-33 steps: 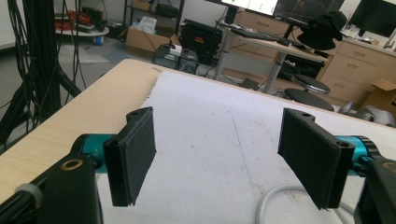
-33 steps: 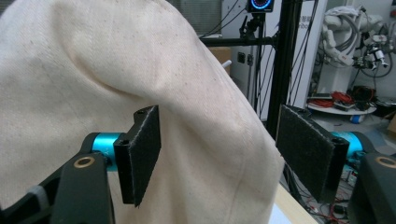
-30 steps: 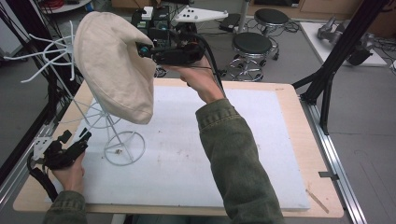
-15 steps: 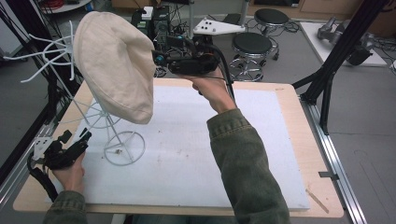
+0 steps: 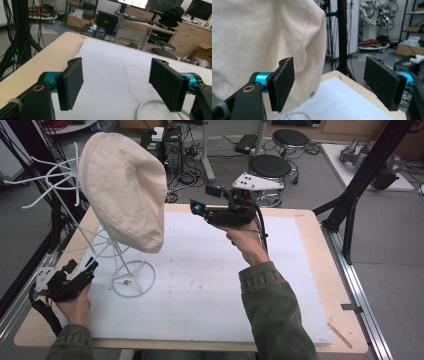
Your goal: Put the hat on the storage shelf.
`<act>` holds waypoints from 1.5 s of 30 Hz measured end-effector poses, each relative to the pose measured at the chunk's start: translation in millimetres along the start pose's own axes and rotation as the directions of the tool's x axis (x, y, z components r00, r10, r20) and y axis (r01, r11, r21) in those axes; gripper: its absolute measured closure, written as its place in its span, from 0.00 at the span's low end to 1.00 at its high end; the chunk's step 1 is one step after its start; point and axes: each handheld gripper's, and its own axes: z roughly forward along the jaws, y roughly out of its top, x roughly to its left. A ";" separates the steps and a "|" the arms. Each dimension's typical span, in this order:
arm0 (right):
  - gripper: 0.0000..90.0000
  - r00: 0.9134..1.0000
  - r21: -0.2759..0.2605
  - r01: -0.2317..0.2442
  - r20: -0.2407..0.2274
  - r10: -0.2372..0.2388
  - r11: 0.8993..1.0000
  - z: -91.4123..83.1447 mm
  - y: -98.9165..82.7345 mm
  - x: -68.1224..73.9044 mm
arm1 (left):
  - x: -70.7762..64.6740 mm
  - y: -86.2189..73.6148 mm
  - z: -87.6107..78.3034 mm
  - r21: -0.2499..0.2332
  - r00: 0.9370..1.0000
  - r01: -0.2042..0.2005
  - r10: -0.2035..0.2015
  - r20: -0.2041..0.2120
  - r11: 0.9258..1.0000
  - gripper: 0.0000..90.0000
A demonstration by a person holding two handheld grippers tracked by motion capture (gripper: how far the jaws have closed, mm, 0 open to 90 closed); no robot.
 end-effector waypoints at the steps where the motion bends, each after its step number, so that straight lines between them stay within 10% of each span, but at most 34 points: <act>1: 0.26 1.000 0.002 -0.001 0.008 0.001 1.000 -4.6 -3.6 -1.2 | -0.3 -0.1 0.1 0.000 1.000 0.001 -0.001 0.002 1.000 0.31; 14: 0.25 0.988 0.022 -0.043 0.148 0.040 0.999 -86.6 -54.8 -2.2 | -1.6 -0.1 -1.0 0.000 1.000 0.004 -0.004 0.009 1.000 0.31; 28: 0.22 0.936 -0.031 -0.160 0.312 0.162 0.987 -179.4 -127.7 -15.4 | -5.5 -1.9 -1.0 0.007 1.000 -0.005 0.005 0.016 1.000 0.31; 38: 0.12 0.869 -0.036 -0.196 0.456 0.191 0.980 -199.0 -173.0 -18.3 | -5.8 -2.2 -2.3 0.009 1.000 -0.005 0.005 0.017 1.000 0.31; 45: 0.11 0.790 -0.004 -0.125 0.605 0.102 0.992 -198.1 -191.8 -13.4 | -6.7 -3.0 -4.0 0.008 1.000 -0.010 0.010 0.015 1.000 0.31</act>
